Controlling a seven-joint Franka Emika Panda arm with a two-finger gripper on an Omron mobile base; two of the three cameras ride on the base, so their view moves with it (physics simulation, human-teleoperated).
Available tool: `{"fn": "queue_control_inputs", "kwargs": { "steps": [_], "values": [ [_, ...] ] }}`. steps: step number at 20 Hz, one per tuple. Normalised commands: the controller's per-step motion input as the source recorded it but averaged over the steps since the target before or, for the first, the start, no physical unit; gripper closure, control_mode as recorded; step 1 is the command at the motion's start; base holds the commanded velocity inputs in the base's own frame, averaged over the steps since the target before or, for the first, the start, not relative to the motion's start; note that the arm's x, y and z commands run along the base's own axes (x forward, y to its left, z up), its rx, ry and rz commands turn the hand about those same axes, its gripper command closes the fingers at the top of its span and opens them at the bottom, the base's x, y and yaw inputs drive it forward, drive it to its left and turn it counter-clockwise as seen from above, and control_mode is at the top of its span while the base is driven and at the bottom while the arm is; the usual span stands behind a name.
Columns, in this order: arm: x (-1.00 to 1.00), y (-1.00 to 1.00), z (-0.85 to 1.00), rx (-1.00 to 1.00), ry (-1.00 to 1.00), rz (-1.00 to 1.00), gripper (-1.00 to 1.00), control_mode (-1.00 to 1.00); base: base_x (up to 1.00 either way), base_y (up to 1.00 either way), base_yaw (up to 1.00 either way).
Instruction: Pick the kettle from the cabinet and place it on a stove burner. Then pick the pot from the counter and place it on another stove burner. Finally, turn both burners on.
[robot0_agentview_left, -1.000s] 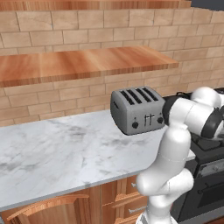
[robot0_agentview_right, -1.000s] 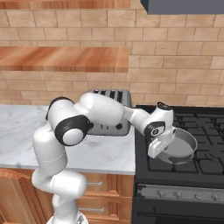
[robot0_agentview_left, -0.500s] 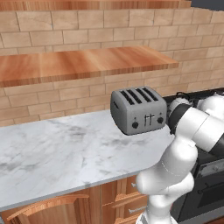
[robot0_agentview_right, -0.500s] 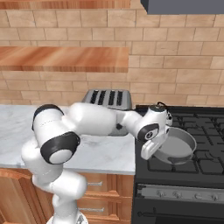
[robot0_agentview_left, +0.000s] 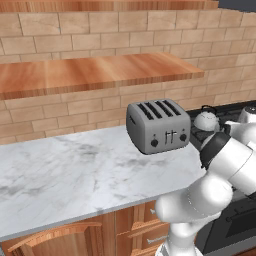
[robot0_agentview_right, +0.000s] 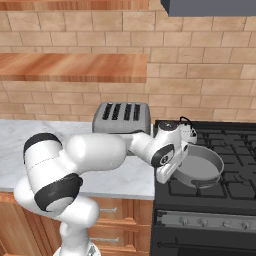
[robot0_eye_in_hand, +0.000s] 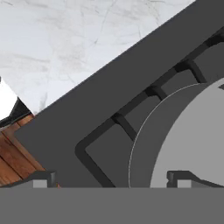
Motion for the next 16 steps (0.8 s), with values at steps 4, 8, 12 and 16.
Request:
{"fn": "queue_control_inputs", "kwargs": {
  "steps": [4,8,12,16],
  "values": [
    [0.1,0.0,0.22,-0.04,-0.08,0.0,-1.0,-1.0,0.0,0.0,0.0],
    [-0.01,-0.04,0.32,0.0,-0.05,0.0,-1.0,-1.0,0.0,0.0,0.0],
    [-0.1,-0.12,0.4,0.0,-0.04,0.0,-1.0,-1.0,0.0,0.0,0.0],
    [-0.27,-0.05,0.37,0.0,-0.06,0.0,-1.0,-1.0,0.0,0.0,0.0]
  ]
}}
